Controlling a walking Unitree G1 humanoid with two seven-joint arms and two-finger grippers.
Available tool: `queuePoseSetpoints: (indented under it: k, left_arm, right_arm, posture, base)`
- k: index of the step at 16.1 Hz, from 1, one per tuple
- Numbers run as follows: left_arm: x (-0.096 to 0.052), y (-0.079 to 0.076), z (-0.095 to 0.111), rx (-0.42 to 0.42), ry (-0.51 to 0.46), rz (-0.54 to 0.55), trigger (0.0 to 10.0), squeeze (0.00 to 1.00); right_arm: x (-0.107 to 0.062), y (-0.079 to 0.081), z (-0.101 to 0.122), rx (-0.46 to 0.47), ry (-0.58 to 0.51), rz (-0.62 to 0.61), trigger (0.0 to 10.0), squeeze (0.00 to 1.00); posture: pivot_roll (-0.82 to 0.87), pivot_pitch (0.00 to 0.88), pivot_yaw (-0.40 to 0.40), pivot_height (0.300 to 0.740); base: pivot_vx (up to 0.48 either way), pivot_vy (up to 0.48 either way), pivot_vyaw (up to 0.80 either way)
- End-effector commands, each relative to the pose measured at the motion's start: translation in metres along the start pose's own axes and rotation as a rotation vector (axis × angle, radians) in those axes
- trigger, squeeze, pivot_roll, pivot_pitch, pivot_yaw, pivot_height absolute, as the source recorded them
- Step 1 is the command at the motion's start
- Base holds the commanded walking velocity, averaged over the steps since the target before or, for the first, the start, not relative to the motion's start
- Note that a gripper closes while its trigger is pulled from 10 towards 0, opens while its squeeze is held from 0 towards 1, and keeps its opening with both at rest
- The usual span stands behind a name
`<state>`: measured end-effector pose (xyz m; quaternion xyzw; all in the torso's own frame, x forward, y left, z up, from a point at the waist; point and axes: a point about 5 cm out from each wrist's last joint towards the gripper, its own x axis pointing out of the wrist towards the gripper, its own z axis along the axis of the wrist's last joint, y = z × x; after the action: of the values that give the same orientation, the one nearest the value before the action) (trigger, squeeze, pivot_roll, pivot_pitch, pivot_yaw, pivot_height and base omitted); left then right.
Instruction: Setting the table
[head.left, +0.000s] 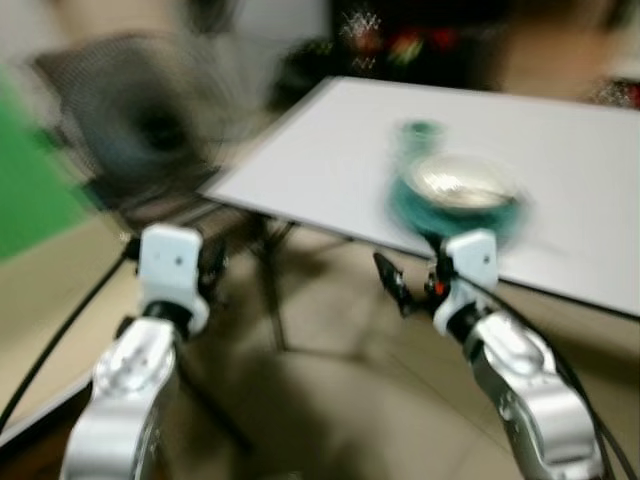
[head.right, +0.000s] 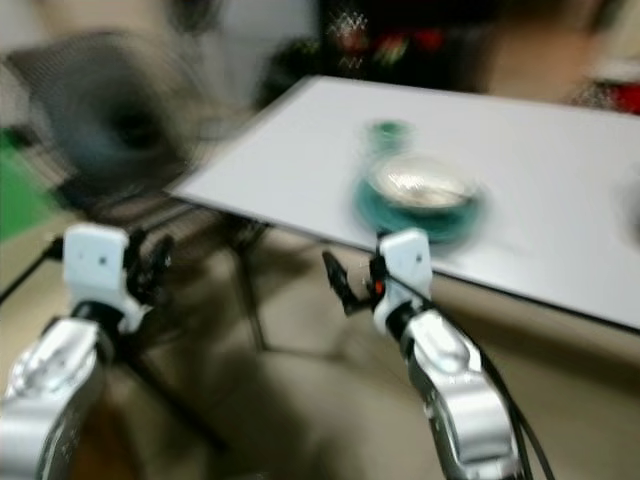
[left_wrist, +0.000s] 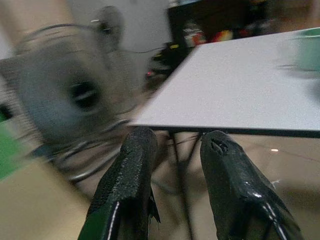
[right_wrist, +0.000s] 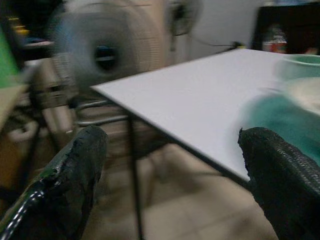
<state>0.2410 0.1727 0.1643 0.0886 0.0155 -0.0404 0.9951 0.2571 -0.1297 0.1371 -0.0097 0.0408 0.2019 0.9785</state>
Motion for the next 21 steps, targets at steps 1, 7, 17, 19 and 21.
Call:
queuePoseSetpoints:
  k: [1,7,17,19,21]
  left_arm:
    - [0.000,0.006,0.003,0.019,-0.005,0.016,10.0,0.00]
    - [-0.001,0.007,0.007,0.053,-0.016,0.024,10.0,0.00]
    - [0.005,0.009,0.008,0.058,0.002,0.056,10.0,0.00]
    - [0.006,0.010,0.008,0.066,0.009,0.059,10.0,0.00]
    - [0.008,0.016,0.004,0.071,0.046,0.083,10.0,0.00]
  right_arm:
    - [0.003,0.005,0.009,0.004,-0.044,0.030,10.0,1.00]
    - [0.003,0.007,0.010,0.006,-0.056,0.050,10.0,1.00]
    - [0.008,0.002,0.008,0.003,-0.031,0.021,10.0,1.00]
    - [0.009,0.001,0.008,0.003,-0.026,0.024,10.0,1.00]
    - [0.009,0.004,0.008,0.008,-0.022,0.043,10.0,1.00]
  posture:
    - [0.01,0.000,0.056,0.740]
    - [0.02,0.000,0.058,0.740]
    - [0.02,0.000,0.057,0.740]
    - [0.02,0.000,0.055,0.740]
    - [0.02,0.000,0.055,0.740]
  base:
    - [0.000,0.480,0.80]
    - [0.000,0.400,0.80]
    - [0.000,-0.324,0.70]
    - [0.000,0.000,0.00]
    - [0.000,0.000,0.00]
